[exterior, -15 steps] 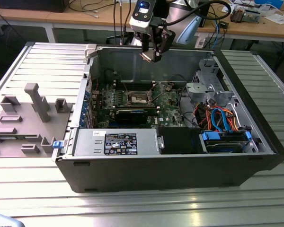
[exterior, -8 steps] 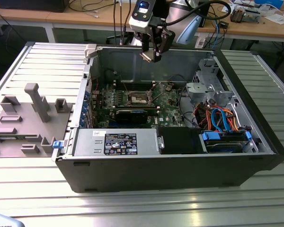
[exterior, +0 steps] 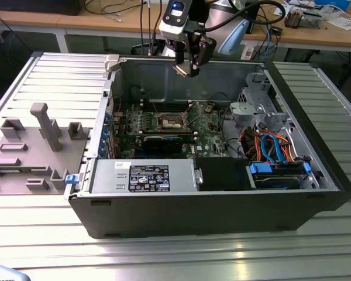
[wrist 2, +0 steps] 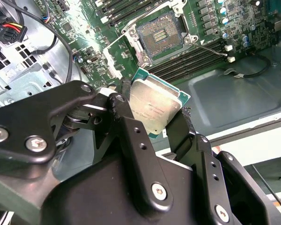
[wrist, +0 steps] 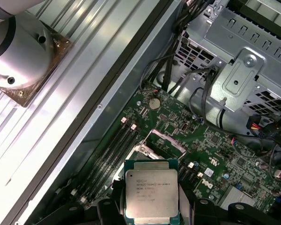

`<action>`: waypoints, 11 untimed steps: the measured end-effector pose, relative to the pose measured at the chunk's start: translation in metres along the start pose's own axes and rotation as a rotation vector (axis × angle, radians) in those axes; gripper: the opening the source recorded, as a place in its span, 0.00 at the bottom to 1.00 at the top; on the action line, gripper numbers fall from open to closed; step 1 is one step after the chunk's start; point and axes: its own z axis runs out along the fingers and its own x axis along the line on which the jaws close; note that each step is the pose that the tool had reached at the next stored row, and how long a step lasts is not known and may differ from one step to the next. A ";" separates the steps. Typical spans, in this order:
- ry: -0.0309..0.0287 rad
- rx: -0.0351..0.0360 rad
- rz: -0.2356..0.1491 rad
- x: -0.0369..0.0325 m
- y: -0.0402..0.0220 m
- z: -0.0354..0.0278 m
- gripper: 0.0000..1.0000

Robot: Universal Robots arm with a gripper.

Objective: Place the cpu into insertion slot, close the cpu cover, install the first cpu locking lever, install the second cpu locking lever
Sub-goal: 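Place the cpu into insertion slot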

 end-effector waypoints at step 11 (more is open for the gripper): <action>-0.0006 -0.0001 0.006 0.0000 0.0000 0.0000 0.55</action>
